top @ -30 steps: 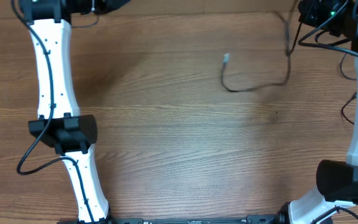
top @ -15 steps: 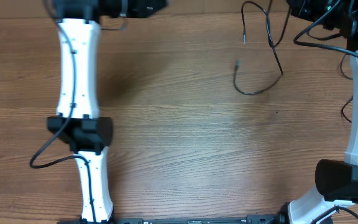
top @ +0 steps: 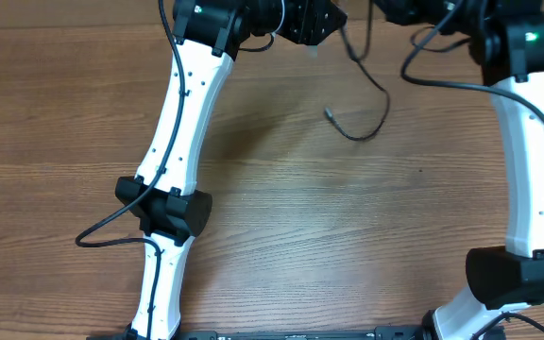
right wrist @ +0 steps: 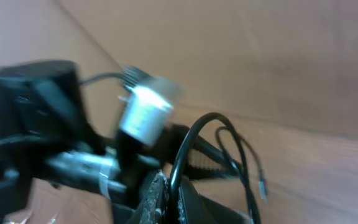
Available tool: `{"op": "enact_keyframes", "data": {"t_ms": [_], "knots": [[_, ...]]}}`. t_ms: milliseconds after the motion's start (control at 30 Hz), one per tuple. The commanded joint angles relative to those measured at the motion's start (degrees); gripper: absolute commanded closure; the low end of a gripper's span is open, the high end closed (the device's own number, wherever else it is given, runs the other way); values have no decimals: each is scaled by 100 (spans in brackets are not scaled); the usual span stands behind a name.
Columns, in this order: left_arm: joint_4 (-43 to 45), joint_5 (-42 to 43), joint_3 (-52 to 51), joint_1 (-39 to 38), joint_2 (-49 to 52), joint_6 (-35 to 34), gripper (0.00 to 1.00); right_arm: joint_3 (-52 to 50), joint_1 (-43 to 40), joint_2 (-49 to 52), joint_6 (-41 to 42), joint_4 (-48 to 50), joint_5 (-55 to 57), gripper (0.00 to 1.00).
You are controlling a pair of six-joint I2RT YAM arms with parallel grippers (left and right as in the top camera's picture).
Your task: Untangle cables
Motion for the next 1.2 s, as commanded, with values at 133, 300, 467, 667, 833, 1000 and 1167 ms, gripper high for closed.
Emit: {"op": "enact_keyframes", "data": {"t_ms": [133, 300, 467, 667, 833, 1000, 1167], "knots": [[24, -223, 35, 26, -55, -87, 39, 262, 50, -57, 367, 319, -109, 96], [37, -319, 35, 26, -55, -87, 39, 358, 50, -66, 374, 319, -111, 96], [52, -413, 35, 24, -42, -87, 41, 358, 50, -72, 409, 356, -111, 96], [68, -562, 2, 20, -39, -90, 57, 358, 48, -116, 428, 487, -105, 96], [68, -645, -24, 20, -2, -177, 96, 358, 33, -120, 424, 490, -83, 96], [-85, -695, 81, 225, -136, -219, 96, 358, -105, -120, 400, 350, 258, 96], [-767, -1244, 199, 787, -584, -216, 96, 356, -520, -120, 157, -37, 706, 96]]}}
